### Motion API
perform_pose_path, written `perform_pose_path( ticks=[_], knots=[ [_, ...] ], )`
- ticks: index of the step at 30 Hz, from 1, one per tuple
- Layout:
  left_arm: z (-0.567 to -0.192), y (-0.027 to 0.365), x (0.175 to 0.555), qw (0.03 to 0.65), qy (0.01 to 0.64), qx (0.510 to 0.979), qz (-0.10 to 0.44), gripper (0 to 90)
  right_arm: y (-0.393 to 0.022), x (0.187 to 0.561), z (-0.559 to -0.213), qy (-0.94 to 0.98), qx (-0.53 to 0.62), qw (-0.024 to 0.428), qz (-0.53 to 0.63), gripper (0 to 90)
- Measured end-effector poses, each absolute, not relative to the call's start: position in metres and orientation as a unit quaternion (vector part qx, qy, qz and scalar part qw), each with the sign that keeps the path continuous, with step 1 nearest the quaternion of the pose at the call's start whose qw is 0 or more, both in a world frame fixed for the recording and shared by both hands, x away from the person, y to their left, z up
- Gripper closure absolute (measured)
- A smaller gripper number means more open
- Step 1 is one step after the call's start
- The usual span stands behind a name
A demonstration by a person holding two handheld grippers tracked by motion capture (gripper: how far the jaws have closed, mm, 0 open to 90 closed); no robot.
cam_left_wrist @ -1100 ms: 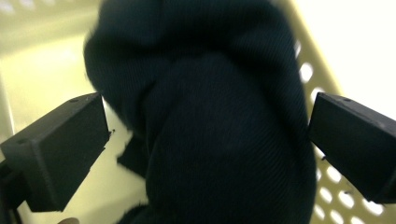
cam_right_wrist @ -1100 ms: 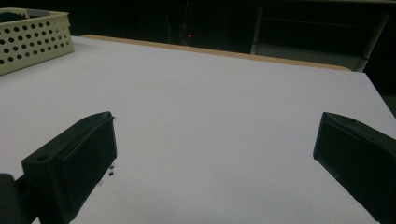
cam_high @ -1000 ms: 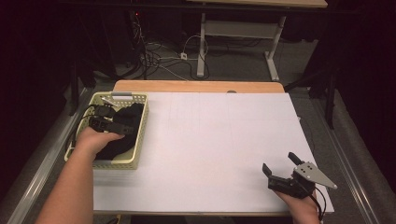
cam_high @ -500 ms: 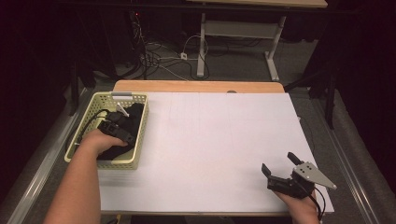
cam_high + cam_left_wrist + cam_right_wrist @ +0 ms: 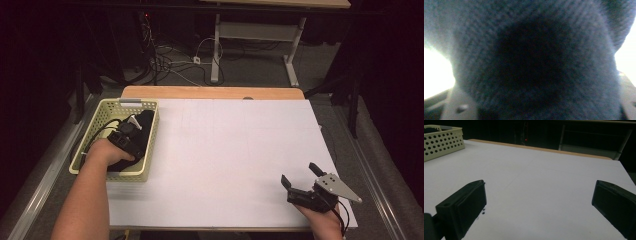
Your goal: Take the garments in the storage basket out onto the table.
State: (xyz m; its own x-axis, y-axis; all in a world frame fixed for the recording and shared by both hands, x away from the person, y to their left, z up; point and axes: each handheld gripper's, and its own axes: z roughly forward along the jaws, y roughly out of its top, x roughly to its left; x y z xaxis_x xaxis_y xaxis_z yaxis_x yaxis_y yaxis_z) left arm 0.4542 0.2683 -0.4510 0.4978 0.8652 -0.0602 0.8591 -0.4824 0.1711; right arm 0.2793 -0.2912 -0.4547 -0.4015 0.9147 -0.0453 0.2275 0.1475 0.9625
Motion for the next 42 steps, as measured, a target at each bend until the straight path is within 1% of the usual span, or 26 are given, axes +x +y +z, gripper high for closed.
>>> perform_pose_path(
  ticks=[2, 5, 10, 15, 21, 27, 34, 38, 42],
  knots=[
    [-0.449, 0.27, 0.454, 0.094, 0.503, 0.859, 0.009, 43.9, -0.291, 0.279, -0.454, 0.675, 0.422, 0.347, 0.496, 0.4],
    [-0.447, 0.271, 0.453, 0.102, 0.507, 0.856, 0.007, 46.9, -0.29, 0.279, -0.454, 0.675, 0.421, 0.35, 0.494, 0.4],
    [-0.441, 0.274, 0.453, 0.109, 0.52, 0.847, -0.008, 49.0, -0.288, 0.279, -0.455, 0.677, 0.42, 0.348, 0.494, 0.4],
    [-0.432, 0.272, 0.454, 0.093, 0.527, 0.845, -0.013, 49.8, -0.288, 0.279, -0.455, 0.677, 0.42, 0.347, 0.495, 0.4],
    [-0.418, 0.276, 0.455, 0.096, 0.544, 0.833, -0.029, 50.2, -0.287, 0.279, -0.454, 0.679, 0.418, 0.346, 0.495, 0.4],
    [-0.408, 0.277, 0.451, 0.077, 0.55, 0.831, -0.021, 50.4, -0.287, 0.279, -0.454, 0.68, 0.417, 0.346, 0.495, 0.4],
    [-0.398, 0.278, 0.447, 0.084, 0.549, 0.831, -0.019, 50.4, -0.285, 0.277, -0.454, 0.681, 0.414, 0.346, 0.495, 0.4],
    [-0.39, 0.276, 0.446, 0.074, 0.546, 0.835, -0.009, 50.3, -0.284, 0.276, -0.453, 0.679, 0.415, 0.345, 0.498, 0.4],
    [-0.382, 0.276, 0.446, 0.075, 0.545, 0.835, -0.01, 50.4, -0.285, 0.275, -0.452, 0.679, 0.415, 0.344, 0.499, 0.4]
  ],
)
